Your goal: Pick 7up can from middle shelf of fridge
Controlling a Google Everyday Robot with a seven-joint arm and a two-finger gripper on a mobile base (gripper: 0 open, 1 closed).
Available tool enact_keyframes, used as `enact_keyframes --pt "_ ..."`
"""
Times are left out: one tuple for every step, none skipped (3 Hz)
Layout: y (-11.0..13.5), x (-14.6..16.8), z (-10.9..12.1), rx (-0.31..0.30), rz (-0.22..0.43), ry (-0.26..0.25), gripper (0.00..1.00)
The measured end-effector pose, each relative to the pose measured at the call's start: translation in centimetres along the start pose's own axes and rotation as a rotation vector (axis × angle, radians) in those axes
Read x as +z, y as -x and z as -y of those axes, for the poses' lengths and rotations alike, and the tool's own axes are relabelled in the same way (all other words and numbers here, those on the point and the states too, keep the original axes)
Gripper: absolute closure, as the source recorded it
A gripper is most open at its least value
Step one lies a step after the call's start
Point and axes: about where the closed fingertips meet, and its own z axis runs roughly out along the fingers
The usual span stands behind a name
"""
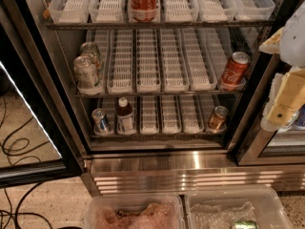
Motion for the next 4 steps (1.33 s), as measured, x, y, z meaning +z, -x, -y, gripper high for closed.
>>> enact_keyframes --pt "0.00 0.00 0.00 0.000 0.000 0.000 0.00" --pt "0.14 -0.06 0.38 0.035 0.009 -0.019 0.00" --pt "0.13 -0.06 0.38 0.035 0.009 -0.019 0.00" --pt "-0.57 -0.22 0.77 0.080 0.002 -0.046 0.00"
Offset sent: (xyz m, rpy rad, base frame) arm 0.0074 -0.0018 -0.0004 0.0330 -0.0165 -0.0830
